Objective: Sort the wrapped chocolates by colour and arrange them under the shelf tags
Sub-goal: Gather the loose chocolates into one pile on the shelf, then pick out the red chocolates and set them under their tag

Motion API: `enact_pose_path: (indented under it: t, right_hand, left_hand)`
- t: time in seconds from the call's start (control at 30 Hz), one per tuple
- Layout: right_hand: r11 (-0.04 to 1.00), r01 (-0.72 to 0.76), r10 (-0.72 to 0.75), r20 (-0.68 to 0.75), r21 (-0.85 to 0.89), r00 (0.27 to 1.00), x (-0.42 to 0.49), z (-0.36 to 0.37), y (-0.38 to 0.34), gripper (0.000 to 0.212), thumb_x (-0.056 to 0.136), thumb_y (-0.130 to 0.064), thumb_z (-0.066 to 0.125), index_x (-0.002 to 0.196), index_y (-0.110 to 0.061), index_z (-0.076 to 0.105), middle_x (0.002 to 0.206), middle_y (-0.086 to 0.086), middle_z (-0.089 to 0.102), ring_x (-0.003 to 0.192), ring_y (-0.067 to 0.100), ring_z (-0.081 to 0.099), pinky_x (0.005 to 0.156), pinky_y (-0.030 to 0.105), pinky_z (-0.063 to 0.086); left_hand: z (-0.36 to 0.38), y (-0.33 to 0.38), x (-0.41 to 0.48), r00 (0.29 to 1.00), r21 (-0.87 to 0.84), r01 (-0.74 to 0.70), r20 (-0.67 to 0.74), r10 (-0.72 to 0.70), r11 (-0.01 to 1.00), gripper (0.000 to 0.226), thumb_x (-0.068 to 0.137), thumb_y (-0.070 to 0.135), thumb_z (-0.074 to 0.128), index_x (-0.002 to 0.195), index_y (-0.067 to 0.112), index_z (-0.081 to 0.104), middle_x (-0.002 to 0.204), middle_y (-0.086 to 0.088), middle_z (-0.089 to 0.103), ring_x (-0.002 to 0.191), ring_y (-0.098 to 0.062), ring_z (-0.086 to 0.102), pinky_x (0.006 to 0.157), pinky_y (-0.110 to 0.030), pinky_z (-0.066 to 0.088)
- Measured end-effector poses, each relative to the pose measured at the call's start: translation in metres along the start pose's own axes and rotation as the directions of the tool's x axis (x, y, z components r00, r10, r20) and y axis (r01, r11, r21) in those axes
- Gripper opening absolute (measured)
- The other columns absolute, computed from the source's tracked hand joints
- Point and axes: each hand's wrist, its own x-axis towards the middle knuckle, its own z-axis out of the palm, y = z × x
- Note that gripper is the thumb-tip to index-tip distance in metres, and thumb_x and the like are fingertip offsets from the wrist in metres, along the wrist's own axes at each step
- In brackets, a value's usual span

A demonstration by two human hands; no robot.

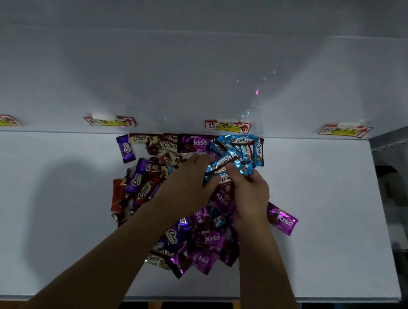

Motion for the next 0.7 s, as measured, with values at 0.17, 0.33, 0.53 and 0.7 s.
enact_pose_path:
  t: [0.17,0.33,0.53,0.7]
  right_hand:
    - [1.000,-0.024,0.024,-0.139,0.005,0.990,0.041,0.001,-0.003,0.018,0.086,-0.019,0.071,0.099,-0.008,0.068,0.088,0.009,0.074,0.065,0.016,0.070,0.051,0.025,0.053]
    - [0.998,0.048,-0.040,-0.184,0.042,0.982,0.065,0.008,-0.014,0.027,0.088,-0.024,0.069,0.105,-0.004,0.063,0.082,0.010,0.068,0.065,0.020,0.063,0.049,0.026,0.052]
    - [0.790,0.312,-0.406,-0.068,-0.528,0.911,0.047,0.012,-0.004,0.048,0.081,-0.021,0.070,0.125,-0.018,0.051,0.115,-0.003,0.061,0.077,-0.007,0.062,0.077,0.020,0.055]
    - [0.576,0.340,-0.385,0.120,-0.743,0.915,0.008,0.024,0.011,0.065,0.089,-0.025,0.064,0.146,-0.019,0.034,0.149,0.004,0.029,0.116,0.018,0.053,0.084,0.026,0.044]
  left_hand:
    - [0.003,-0.008,0.016,0.998,0.190,-0.018,-0.057,0.030,0.982,0.037,0.098,0.031,0.047,0.131,0.016,0.046,0.127,-0.005,0.051,0.112,-0.020,0.049,0.090,-0.033,0.042]
    - [-0.002,-0.027,0.012,0.993,0.327,0.011,-0.111,0.026,0.945,0.031,0.094,0.029,0.052,0.120,0.014,0.058,0.117,-0.006,0.060,0.110,-0.026,0.054,0.095,-0.043,0.040]
    - [-0.020,-0.055,-0.025,0.986,0.337,0.127,-0.148,-0.081,0.933,0.027,0.090,0.024,0.058,0.114,0.013,0.063,0.116,-0.008,0.064,0.108,-0.029,0.057,0.090,-0.044,0.042]
    - [-0.042,-0.058,-0.052,0.972,0.308,0.165,-0.213,-0.101,0.937,0.024,0.089,0.023,0.061,0.110,0.013,0.064,0.110,-0.007,0.066,0.100,-0.028,0.058,0.082,-0.039,0.043]
